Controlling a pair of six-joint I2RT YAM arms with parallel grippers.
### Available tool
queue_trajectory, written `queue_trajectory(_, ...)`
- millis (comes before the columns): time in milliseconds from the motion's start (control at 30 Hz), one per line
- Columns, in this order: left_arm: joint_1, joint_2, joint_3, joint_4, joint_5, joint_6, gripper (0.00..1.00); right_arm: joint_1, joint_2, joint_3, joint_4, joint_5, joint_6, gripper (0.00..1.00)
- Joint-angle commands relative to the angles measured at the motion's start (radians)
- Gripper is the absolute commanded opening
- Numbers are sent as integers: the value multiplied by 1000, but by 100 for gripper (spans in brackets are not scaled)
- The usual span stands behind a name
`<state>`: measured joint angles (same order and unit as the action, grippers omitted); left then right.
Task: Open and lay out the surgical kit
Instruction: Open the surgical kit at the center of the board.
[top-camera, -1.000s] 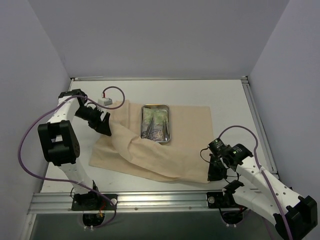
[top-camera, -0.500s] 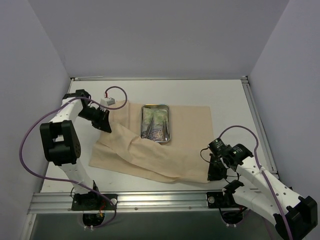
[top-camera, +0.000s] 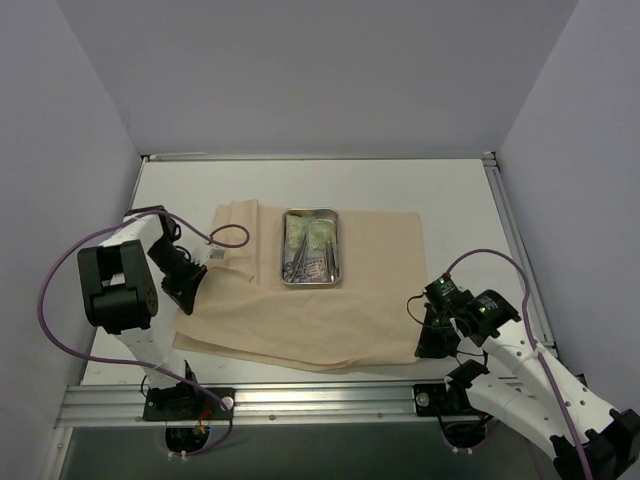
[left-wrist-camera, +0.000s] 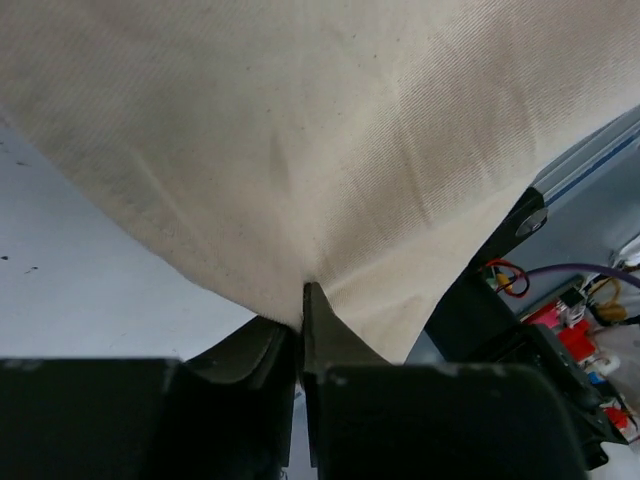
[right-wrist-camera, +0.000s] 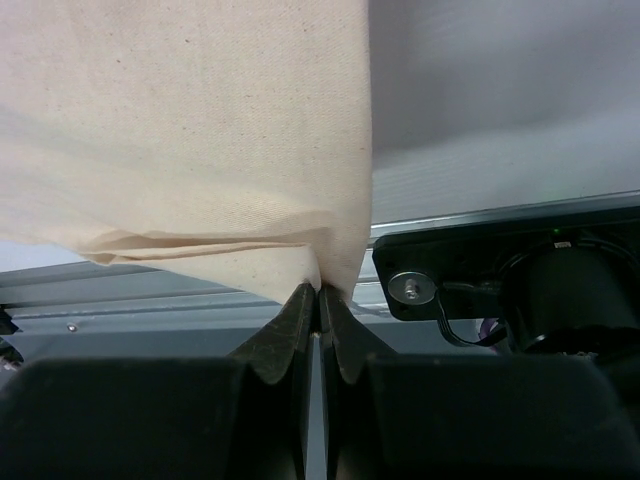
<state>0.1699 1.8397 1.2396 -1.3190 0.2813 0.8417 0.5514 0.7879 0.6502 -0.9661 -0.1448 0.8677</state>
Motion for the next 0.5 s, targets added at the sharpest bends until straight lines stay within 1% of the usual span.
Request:
queue_trajectory(0, -30, -39, -17, -177, -126, 50, 15, 7, -12, 54, -91, 53, 22, 0)
queue_trajectory(33, -47, -34, -20, -175, -123, 51, 19, 7, -12, 54, -91, 56, 25, 0)
queue_trajectory(67, -53, -34, -23, -178, -117, 53, 21, 5, -10, 51, -92, 53, 27, 2)
queue_trajectory(100, -56, -36, -23, -180, -116, 53, 25, 5, -9, 51, -97, 53, 27, 9)
queue_trajectory(133, -55, -43, -22, -187, -111, 68, 30, 7, -10, 52, -103, 54, 31, 30)
queue_trajectory(167, -50, -49, -14, -207, -110, 77, 36, 5, -13, 69, -117, 57, 31, 42)
queue_trajectory(200, -44, -57, -6, -218, -111, 98, 41, 7, -13, 89, -124, 79, 36, 51)
queue_trajectory(233, -37, -77, 7, -235, -111, 112, 44, 7, -13, 112, -129, 83, 43, 65)
queue_trajectory(267, -17, -86, 27, -279, -111, 128, 51, 5, -4, 165, -119, 88, 59, 69)
queue_trajectory(333, 0, -108, 125, -330, -90, 177, 59, 5, 31, 241, -111, 172, 59, 77)
queue_trajectory(367, 9, -112, 167, -336, -84, 175, 60, 7, 87, 279, -85, 204, 35, 80)
queue_trajectory(400, 14, -117, 252, -339, -80, 174, 63, 4, 121, 349, -59, 233, 12, 81)
queue_trajectory(433, 13, -103, 302, -336, -68, 159, 63, 4, 158, 382, -34, 291, -13, 83)
queue_trajectory(467, 11, -85, 357, -332, -54, 136, 63, -5, 242, 411, 28, 318, -47, 84)
